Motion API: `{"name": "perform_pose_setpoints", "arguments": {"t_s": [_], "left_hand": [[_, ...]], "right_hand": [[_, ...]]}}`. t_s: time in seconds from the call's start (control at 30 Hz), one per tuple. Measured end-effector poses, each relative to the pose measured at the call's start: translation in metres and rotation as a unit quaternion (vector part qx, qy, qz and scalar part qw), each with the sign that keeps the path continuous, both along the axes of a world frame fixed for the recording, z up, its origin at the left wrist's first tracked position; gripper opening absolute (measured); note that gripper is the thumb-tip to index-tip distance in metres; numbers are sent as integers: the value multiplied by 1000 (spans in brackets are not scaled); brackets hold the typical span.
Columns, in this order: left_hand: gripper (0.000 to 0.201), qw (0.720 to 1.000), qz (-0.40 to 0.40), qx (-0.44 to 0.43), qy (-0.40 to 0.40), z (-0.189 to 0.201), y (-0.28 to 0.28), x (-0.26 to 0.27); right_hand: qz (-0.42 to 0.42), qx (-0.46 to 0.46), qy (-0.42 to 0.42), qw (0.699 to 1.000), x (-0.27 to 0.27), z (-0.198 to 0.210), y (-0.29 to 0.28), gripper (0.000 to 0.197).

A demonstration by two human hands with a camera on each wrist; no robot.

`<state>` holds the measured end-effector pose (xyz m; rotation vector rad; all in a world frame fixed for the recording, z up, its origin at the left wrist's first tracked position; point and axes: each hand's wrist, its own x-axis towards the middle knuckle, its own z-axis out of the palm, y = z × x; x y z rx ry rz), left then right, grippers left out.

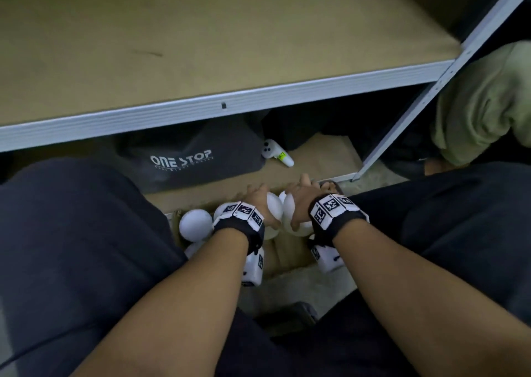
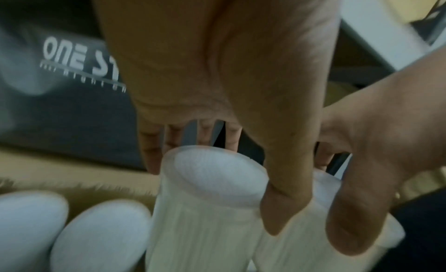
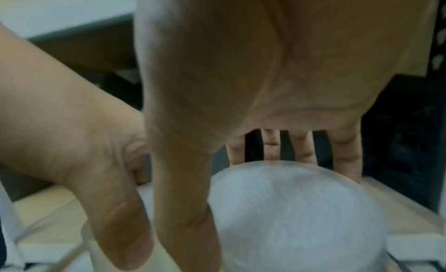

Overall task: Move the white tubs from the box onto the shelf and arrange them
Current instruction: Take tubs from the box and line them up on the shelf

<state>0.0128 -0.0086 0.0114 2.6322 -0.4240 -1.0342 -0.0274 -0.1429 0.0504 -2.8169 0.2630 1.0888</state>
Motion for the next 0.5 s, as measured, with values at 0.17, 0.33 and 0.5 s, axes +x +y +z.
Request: {"name": "perform_pose_setpoints", "arguments": {"t_s": [0.17, 0.33, 0.5], "left_hand": [[92, 996, 21, -31, -78, 65, 12, 8], [91, 992, 13, -62, -109, 137, 29, 16], [88, 981, 17, -97, -164, 202, 48, 13]], "right_hand": [[-10, -14, -81, 997, 8, 59, 10, 97], [-30, 12, -171, 985, 7, 126, 19, 90], [-31, 49, -232, 971, 3, 185, 27, 86]]}}
